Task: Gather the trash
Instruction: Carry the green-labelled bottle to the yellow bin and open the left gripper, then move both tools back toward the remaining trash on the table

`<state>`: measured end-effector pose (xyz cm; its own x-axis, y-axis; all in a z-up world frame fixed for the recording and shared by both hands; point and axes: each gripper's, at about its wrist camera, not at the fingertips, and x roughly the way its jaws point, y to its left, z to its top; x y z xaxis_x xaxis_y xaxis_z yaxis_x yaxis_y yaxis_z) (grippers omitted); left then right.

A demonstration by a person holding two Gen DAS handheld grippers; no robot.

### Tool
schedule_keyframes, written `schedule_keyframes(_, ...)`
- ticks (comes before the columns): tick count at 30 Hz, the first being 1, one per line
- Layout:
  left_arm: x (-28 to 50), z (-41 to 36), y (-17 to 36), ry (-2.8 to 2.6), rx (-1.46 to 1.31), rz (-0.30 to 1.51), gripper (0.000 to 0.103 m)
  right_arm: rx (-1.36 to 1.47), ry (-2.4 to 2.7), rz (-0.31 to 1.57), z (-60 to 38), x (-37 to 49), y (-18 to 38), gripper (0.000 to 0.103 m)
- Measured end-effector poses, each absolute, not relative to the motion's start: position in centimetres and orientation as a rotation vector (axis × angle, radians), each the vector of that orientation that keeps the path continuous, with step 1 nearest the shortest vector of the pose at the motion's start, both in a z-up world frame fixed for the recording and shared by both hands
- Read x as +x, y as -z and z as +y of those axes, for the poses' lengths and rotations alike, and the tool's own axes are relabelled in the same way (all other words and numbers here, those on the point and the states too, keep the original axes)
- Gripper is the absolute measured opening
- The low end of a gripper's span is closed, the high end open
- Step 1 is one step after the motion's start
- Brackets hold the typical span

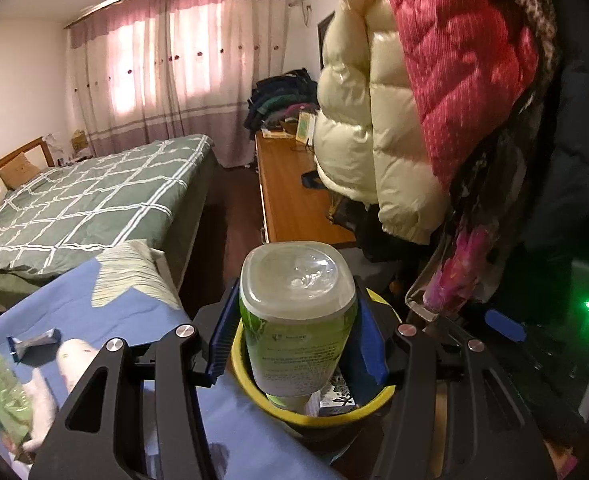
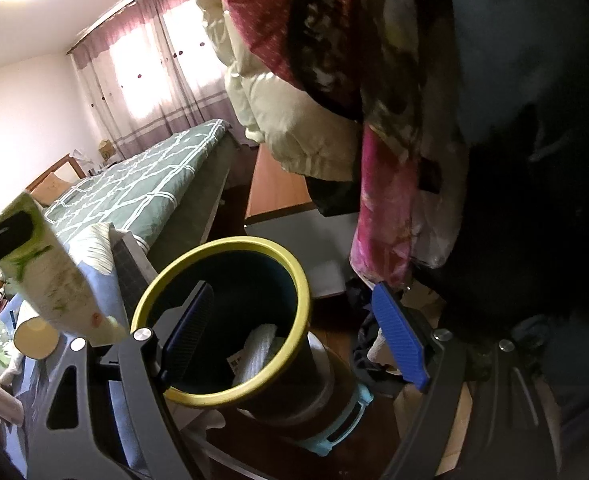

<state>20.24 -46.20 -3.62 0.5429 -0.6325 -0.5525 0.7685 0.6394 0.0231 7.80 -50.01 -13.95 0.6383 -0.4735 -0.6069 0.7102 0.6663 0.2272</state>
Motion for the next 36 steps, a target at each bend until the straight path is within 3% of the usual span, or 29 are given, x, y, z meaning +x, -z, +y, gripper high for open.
schedule_keyframes(4,20.9,-47.6,5.1,0.838,0.299,0.580,0.054,0.483,0.702,0.552,-50.2,7.9,14.4,0.078)
schedule_keyframes(6,21.2,-47.9,5.5,0.817,0.293,0.595,0.070,0.485,0.698,0.555,-50.0,7.9,14.5,0.078)
schedule_keyframes(15,20.2,-41.1,2.1,0.747,0.178,0.544,0.092,0.473,0.645,0.573,-48.3,8.8,14.7,0.079)
schedule_keyframes(24,19.6,-29.7,-0.5,0.575,0.103,0.457,0.098,0.413,0.562,0.601,-44.3,11.0,14.1,0.080)
schedule_keyframes(36,21.4,-13.4,0.4,0.265,0.012,0.409,0.098,0.284,0.458,0.634,-36.8,15.0,12.2,0.082)
